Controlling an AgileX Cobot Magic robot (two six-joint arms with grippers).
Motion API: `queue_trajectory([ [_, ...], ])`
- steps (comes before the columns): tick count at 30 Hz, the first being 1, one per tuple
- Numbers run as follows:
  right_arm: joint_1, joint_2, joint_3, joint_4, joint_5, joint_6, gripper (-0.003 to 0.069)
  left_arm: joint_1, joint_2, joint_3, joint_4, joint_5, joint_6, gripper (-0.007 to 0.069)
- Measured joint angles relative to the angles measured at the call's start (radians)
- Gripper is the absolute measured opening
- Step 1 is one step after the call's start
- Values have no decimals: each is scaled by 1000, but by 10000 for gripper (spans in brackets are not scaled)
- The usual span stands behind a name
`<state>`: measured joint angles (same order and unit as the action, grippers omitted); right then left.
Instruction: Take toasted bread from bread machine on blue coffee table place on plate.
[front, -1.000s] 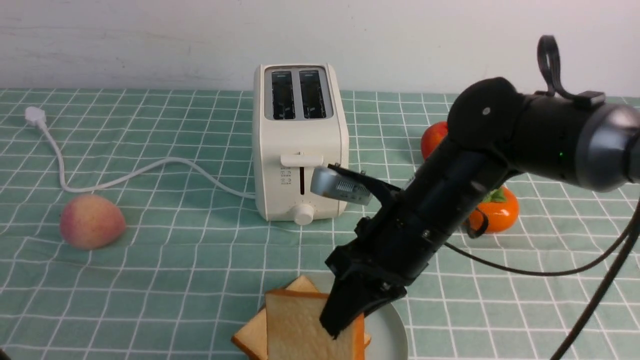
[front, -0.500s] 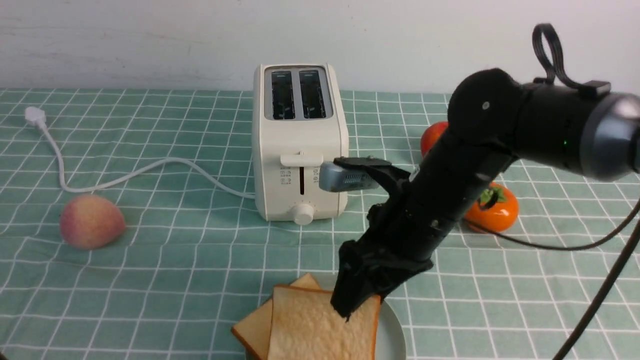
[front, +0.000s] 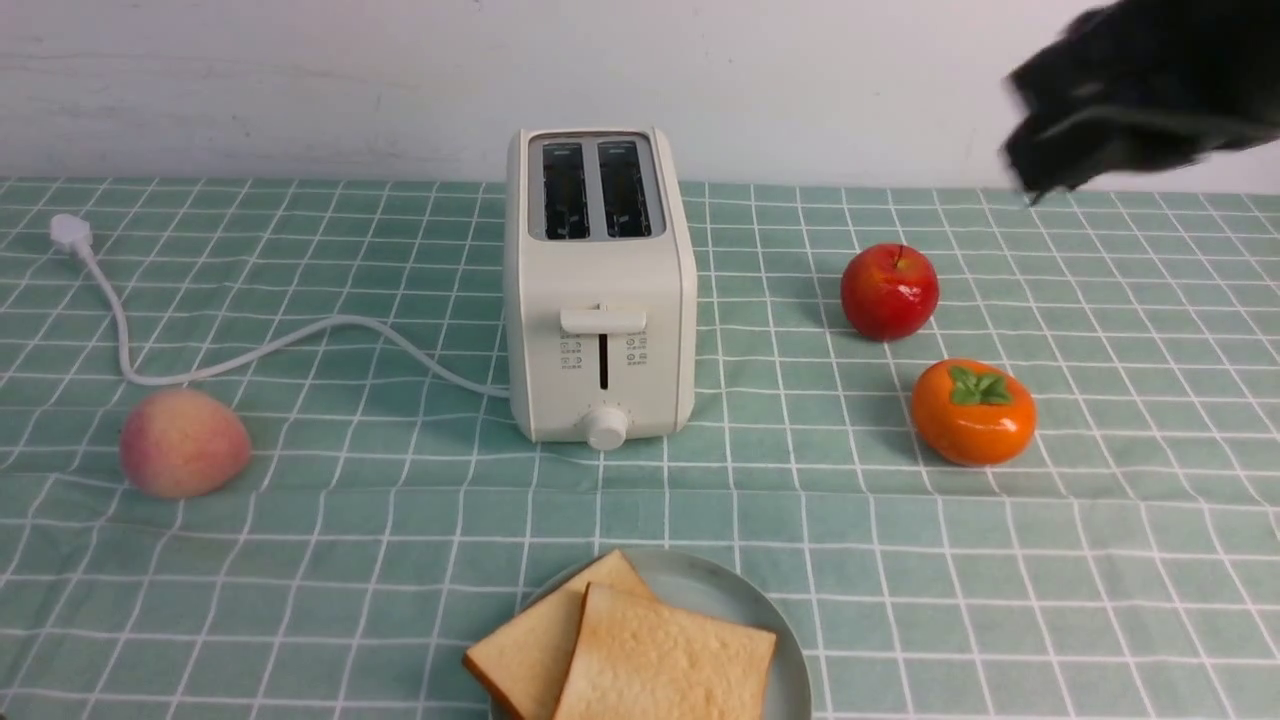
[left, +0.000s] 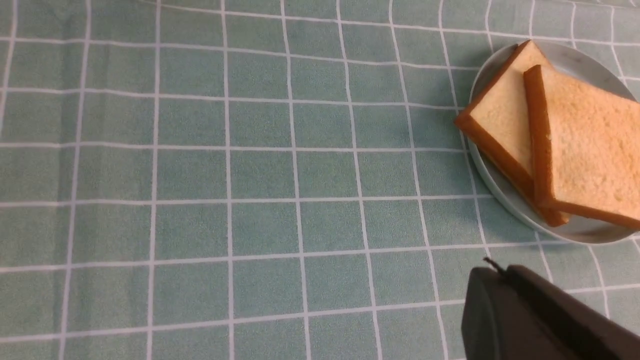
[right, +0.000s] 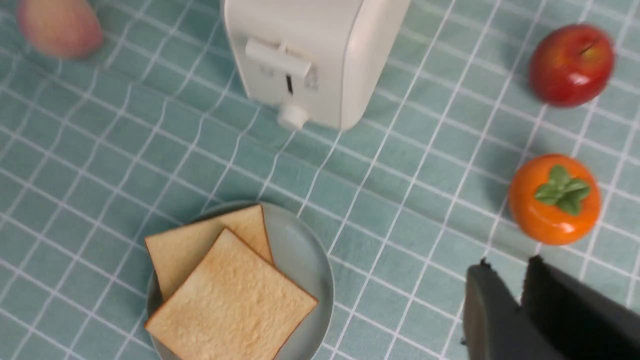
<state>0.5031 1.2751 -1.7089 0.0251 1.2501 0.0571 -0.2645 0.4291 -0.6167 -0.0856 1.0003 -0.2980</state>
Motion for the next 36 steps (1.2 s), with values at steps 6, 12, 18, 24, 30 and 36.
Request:
queue_trajectory([
  [6, 0, -339, 215, -25, -51, 71, -16, 0, 0, 43, -5, -93, 0, -14],
  [12, 0, -863, 785, -78, -507, 96, -11, 0, 0, 128, -57, -270, 0, -14],
  [18, 0, -1250, 1271, -172, -724, 159, -8, 0, 0, 174, -62, -369, 0, -14],
  [24, -7, -1227, 1417, -221, -774, 259, -1, 0, -32, 179, -65, -376, 9, -14],
  [30, -8, -1192, 1423, -240, -869, 274, 2, 0, -193, 179, -63, -354, 45, -14],
  [36, -8, -1192, 1423, -245, -883, 274, 3, 0, -294, 179, -64, -359, 46, -14],
])
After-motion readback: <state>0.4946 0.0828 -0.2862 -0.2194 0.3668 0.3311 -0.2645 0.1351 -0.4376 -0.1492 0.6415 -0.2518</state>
